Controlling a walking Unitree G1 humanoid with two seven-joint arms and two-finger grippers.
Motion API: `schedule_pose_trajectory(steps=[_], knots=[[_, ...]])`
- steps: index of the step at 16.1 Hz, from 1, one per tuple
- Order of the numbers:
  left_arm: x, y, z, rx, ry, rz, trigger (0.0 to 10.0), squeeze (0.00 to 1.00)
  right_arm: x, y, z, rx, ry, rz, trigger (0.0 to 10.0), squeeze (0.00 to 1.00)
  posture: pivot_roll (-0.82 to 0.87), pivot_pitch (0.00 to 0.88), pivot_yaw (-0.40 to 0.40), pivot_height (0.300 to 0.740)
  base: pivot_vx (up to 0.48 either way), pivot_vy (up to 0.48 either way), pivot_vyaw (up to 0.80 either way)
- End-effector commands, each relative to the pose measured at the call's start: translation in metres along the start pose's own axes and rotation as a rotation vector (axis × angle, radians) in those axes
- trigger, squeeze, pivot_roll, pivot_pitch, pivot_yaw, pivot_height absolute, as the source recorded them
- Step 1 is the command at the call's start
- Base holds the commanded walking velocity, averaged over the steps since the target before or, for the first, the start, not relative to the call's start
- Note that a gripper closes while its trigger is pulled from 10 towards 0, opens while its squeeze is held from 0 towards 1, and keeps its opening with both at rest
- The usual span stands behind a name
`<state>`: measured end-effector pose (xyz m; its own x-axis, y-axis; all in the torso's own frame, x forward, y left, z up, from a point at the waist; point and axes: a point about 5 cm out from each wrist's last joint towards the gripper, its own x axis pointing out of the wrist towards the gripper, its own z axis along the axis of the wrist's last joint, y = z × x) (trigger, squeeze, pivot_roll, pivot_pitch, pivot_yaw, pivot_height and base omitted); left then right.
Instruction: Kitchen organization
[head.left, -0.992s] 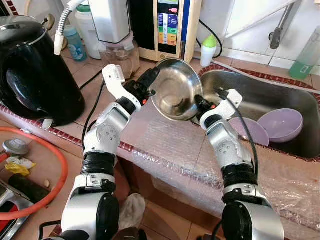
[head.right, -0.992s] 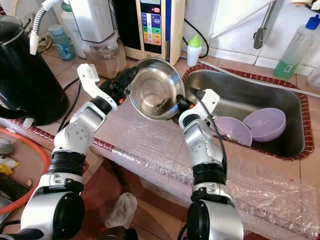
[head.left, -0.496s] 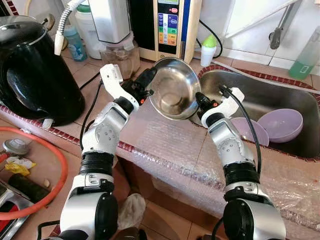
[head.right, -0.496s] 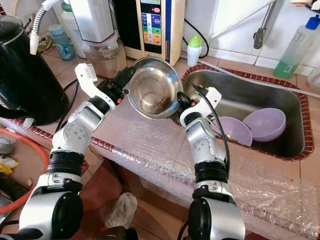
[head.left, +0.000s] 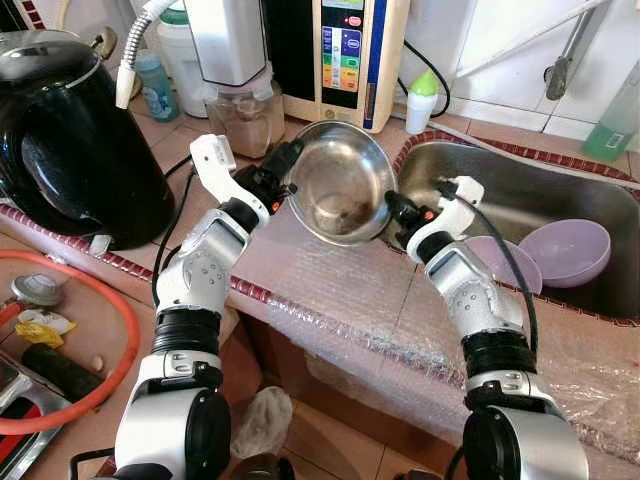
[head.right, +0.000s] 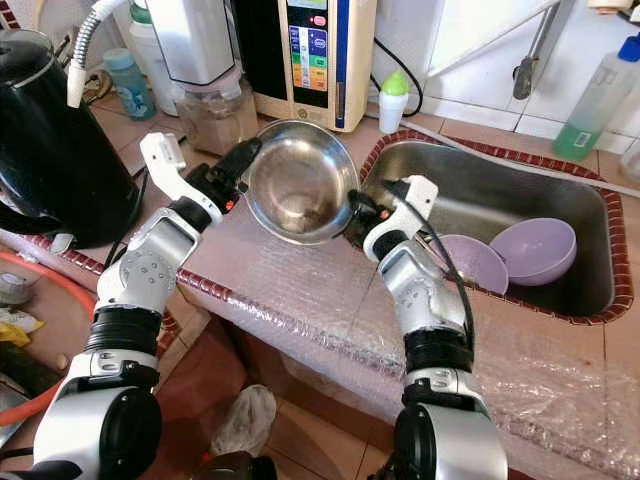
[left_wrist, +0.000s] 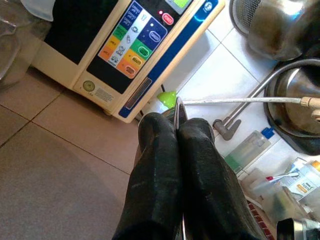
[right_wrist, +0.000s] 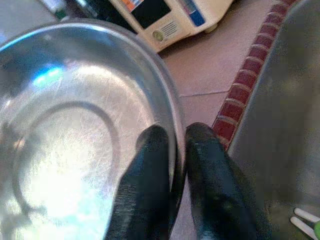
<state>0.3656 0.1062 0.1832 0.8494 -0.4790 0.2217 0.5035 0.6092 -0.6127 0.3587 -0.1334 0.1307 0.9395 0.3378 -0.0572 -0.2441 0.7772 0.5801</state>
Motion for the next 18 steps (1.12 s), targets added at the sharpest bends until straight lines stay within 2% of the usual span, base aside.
schedule_pose_trajectory(steps=[1,3,7,8,11,12,13,14,16,18], knots=[[0.005,-0.009,0.003,0.002,-0.005,-0.044,0.0,0.00,0.004,0.013,-0.013,-0.018,0.061,0.076,10.0,1.00,-0.04,0.000,0.072,0.740,0.000,0.000,0.00],[0.004,-0.011,0.003,-0.008,-0.007,-0.055,0.0,0.00,0.006,0.015,-0.020,-0.013,0.094,0.100,10.0,1.00,-0.04,0.000,0.073,0.740,0.000,0.000,0.00],[0.005,-0.013,0.008,-0.016,-0.024,-0.074,0.0,0.00,0.010,0.020,-0.010,0.049,0.085,0.172,10.0,1.00,-0.03,0.000,0.069,0.740,0.000,0.000,0.00],[0.004,-0.013,0.010,-0.022,-0.030,-0.080,0.0,0.00,0.011,0.020,-0.005,0.059,0.066,0.187,10.0,0.00,-0.03,0.000,0.069,0.740,0.000,0.000,0.00],[0.003,-0.014,0.012,-0.023,-0.038,-0.082,0.0,0.00,0.010,0.012,0.019,0.157,-0.070,0.179,10.0,0.00,-0.03,0.000,0.069,0.740,0.000,0.000,0.00],[0.003,-0.014,0.012,-0.023,-0.038,-0.083,0.0,0.00,0.010,0.010,0.025,0.151,-0.099,0.170,10.0,0.00,-0.03,0.000,0.069,0.740,0.000,0.000,0.00],[0.004,-0.014,0.012,-0.023,-0.038,-0.086,0.0,0.00,0.009,0.003,0.032,0.076,-0.141,0.115,10.0,0.00,-0.03,0.000,0.072,0.740,0.000,0.000,0.00],[0.004,-0.015,0.012,-0.024,-0.038,-0.088,0.0,0.00,0.008,-0.002,0.040,0.031,-0.192,0.078,10.0,1.00,-0.03,0.000,0.072,0.740,0.000,0.000,0.00],[0.004,-0.015,0.012,-0.024,-0.037,-0.090,0.0,0.00,0.006,-0.006,0.051,0.002,-0.250,0.059,10.0,1.00,-0.03,0.000,0.072,0.740,0.000,0.000,0.00],[0.004,-0.015,0.011,-0.026,-0.036,-0.092,0.0,0.00,0.006,-0.007,0.052,-0.024,-0.233,0.067,10.0,1.00,-0.03,0.001,0.073,0.740,0.000,0.000,0.00]])
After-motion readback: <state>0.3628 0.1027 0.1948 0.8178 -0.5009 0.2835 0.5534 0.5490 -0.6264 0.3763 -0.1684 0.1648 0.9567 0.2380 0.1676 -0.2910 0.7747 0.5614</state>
